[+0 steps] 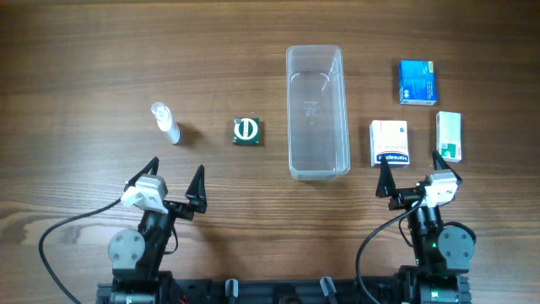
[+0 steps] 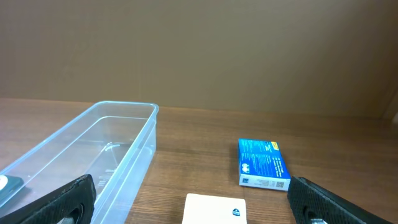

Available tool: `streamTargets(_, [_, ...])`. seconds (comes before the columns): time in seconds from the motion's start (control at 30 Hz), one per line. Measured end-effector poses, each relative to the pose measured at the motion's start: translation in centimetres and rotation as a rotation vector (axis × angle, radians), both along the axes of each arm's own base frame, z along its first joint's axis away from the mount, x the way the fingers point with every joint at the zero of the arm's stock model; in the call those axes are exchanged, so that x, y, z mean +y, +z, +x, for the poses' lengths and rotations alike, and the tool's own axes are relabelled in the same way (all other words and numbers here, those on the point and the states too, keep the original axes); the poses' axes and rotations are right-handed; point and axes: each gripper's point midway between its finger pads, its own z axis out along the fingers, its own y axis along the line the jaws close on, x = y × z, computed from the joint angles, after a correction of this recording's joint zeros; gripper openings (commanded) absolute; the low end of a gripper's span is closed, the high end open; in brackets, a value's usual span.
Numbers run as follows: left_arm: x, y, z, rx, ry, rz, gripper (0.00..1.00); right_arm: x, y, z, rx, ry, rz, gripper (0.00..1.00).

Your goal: Pack container

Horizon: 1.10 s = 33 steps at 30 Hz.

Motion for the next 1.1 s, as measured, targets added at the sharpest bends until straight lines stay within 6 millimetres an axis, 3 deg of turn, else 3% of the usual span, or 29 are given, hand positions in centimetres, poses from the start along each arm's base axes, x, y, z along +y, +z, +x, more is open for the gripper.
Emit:
streamTargets(0.23, [0.0,0.0,0.0,0.0,0.0,0.0,1.0,0.0,0.1,0.0,-0.005,0.002,0.0,1.0])
streamTargets(0.37, [0.0,0.0,0.0,0.0,0.0,0.0,1.0,1.6,0.3,-0.2,0.001,0.094,0.12,1.0])
streamTargets(0.47, [0.0,0.0,0.0,0.0,0.0,0.0,1.0,2.6,0.4,-0.4,0.044,0.155,0.386,1.0])
streamTargets(0.63, [0.0,0.0,0.0,0.0,0.0,0.0,1.0,2.1,1.0,-0.3,0.073,0.132,0.816,1.0])
streamTargets(0.7, [0.0,0.0,0.0,0.001,0.0,0.0,1.0,2.0,3.4,-0.5,-0.009,0.174,0.91,1.0])
streamTargets(0.77, [0.0,0.0,0.0,0.0,0.0,0.0,1.0,2.6,6.4,-1.2,-0.109,0.262,0.88,1.0])
streamTargets(0.9, [0.0,0.0,0.0,0.0,0.0,0.0,1.0,3.8,8.0,-2.0,-0.134,0.327,0.744,1.0])
streamTargets(1.1, [0.0,0.0,0.0,0.001,0.0,0.0,1.0,4.1,13.0,-1.8,-0.083,0.278,0.455,1.0])
